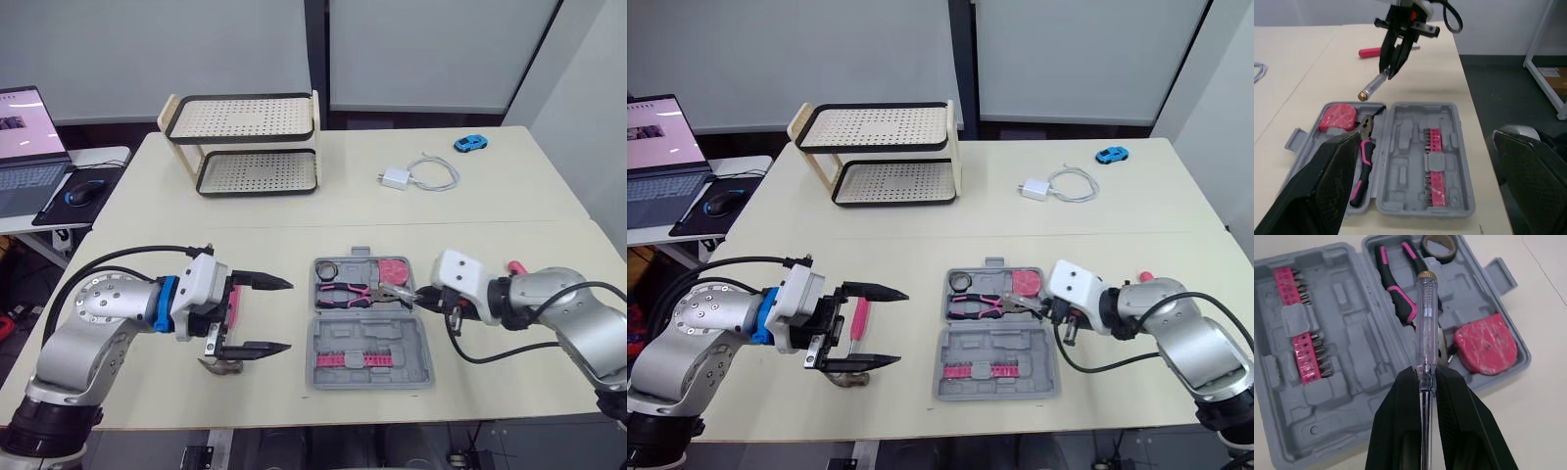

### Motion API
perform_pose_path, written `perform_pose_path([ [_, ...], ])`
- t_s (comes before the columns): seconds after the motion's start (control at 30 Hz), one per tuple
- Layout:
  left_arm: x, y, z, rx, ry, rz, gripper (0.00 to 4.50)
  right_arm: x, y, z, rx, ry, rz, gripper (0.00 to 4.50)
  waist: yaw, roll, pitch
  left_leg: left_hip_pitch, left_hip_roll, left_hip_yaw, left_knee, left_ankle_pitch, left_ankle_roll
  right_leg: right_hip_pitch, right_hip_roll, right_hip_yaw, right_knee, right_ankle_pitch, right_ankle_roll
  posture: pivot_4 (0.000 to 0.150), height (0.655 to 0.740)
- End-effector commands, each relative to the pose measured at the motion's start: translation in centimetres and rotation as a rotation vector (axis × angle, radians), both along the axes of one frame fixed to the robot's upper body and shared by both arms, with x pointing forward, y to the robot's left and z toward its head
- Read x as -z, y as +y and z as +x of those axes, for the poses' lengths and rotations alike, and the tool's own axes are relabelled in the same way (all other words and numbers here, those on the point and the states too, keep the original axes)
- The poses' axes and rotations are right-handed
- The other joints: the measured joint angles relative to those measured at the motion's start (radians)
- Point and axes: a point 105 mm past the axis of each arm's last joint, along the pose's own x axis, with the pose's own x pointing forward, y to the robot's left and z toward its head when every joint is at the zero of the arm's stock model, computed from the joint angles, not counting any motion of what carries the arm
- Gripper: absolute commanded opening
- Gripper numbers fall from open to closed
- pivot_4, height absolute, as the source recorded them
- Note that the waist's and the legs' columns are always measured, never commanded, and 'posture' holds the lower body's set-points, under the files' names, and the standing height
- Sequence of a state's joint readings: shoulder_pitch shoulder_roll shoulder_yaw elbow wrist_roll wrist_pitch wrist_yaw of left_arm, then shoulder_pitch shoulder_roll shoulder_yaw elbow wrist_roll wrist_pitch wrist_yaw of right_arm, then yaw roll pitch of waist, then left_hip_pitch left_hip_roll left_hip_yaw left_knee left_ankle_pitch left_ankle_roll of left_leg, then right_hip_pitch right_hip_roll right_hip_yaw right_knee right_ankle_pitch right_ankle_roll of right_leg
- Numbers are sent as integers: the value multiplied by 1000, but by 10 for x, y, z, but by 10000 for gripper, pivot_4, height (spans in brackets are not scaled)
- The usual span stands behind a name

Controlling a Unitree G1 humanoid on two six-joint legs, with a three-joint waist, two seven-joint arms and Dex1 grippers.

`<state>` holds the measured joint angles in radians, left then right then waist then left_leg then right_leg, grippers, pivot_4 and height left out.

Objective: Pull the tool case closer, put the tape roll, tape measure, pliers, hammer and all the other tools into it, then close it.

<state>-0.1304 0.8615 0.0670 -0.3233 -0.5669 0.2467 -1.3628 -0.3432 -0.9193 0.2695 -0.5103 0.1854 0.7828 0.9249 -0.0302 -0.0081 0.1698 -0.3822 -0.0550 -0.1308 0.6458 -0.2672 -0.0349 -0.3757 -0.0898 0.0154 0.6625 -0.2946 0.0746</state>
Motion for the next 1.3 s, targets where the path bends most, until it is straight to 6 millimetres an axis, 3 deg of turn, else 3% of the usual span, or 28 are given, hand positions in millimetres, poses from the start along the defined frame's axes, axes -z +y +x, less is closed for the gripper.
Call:
perform_pose_path([
  [0.03, -3, 6, -3, 5, -35, 34, 45000, -2, 11, -3, -68, -28, -70, 1601, 1, 0, 0, 0, 0, 0, 0, 0, 0, 0, 0, 0, 0, 0, 0, 1500, 7400],
  [0.23, -1, 12, 0, -31, -30, 31, 45000, 3, 38, -8, -140, -8, -108, 1601, 0, 0, 0, 0, 0, 0, 0, 0, 0, -1, 0, 0, 0, 0, 0, 1500, 7400],
  [0.7, -1, 17, 2, -26, -31, 66, 45000, 21, 73, -14, -224, -16, -164, 1601, -2, 0, 0, -1, 0, 0, 0, 0, 0, -4, 0, 1, 2, 0, 0, 1500, 7400],
  [1.3, 5, 17, 3, -27, -21, 74, 45000, 27, 79, -4, -230, -41, -194, 1601, -2, 0, 0, -1, -1, 0, 0, 0, 0, -5, 0, 1, 2, 0, 0, 1500, 7400],
])
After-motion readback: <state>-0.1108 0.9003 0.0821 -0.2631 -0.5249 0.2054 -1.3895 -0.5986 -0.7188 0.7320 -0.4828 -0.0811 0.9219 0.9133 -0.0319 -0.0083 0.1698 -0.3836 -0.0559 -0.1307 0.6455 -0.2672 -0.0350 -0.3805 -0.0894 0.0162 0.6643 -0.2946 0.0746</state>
